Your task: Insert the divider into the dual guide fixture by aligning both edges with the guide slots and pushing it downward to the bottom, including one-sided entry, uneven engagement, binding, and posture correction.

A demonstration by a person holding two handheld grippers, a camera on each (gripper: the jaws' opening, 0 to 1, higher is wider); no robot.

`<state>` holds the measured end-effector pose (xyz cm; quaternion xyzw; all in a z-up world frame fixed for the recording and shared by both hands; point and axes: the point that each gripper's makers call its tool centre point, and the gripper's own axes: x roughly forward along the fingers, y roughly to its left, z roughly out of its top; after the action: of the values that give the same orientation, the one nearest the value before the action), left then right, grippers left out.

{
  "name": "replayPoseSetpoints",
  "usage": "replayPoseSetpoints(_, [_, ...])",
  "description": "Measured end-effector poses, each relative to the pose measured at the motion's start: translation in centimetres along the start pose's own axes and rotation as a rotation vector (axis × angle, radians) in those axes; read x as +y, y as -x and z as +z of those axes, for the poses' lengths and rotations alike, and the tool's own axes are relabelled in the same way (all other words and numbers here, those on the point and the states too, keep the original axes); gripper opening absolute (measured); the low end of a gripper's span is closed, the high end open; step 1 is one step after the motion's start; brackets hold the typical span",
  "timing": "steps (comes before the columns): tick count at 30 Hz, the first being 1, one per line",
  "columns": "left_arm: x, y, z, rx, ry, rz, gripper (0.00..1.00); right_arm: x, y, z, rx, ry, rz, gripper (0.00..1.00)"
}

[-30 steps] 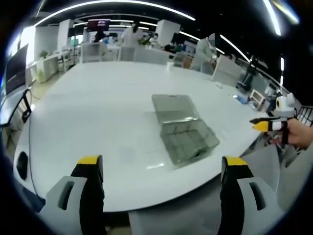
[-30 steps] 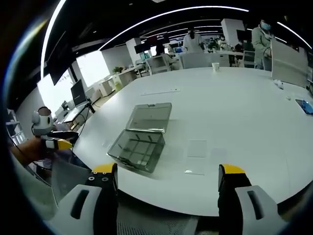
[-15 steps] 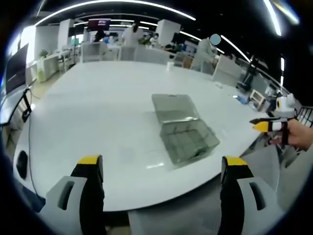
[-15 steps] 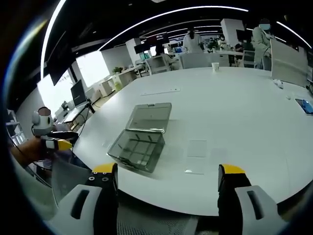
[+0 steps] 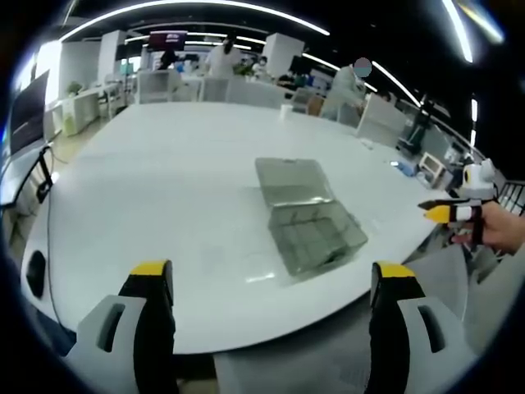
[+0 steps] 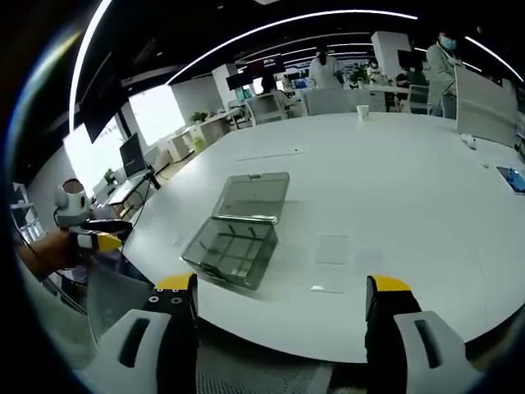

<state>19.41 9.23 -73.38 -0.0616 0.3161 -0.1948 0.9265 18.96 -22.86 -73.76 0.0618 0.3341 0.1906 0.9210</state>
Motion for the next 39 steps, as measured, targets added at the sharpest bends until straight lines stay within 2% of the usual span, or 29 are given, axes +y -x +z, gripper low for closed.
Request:
replayPoseSetpoints(7, [-0.6, -0.1, -0.1, 0.003, -0.009, -0.013, 0.98, 0.0, -0.4, 0.2, 0.006, 0.020, 0.020, 0.81])
replayPoseSetpoints(10, [-1.1, -0.3, 0.0, 0.004, -0.013, -0.027, 0.98, -0.3, -0.9, 0.2, 0.026, 0.071, 0.036, 0.78])
replayPoseSetpoints(15, [-2.1, -0.6, 0.1, 0.005, -0.027, -0.055, 0.97, -1.0, -1.8, 0.2, 0.044, 0.092, 0.043, 0.74])
replayPoseSetpoints(29, [-4.4, -1.6, 0.2, 0.016, -0.065, -0.114, 0.95, -4.3, -6.5, -1.2, 0.143, 0.116, 0.007, 0.64])
replayPoseSetpoints(39, [-5.1, -2.6, 0.1, 0.028, -0.074, -0.141, 0.95, -5.4, -9.4, -1.8, 0.184, 0.123, -0.015, 0.56])
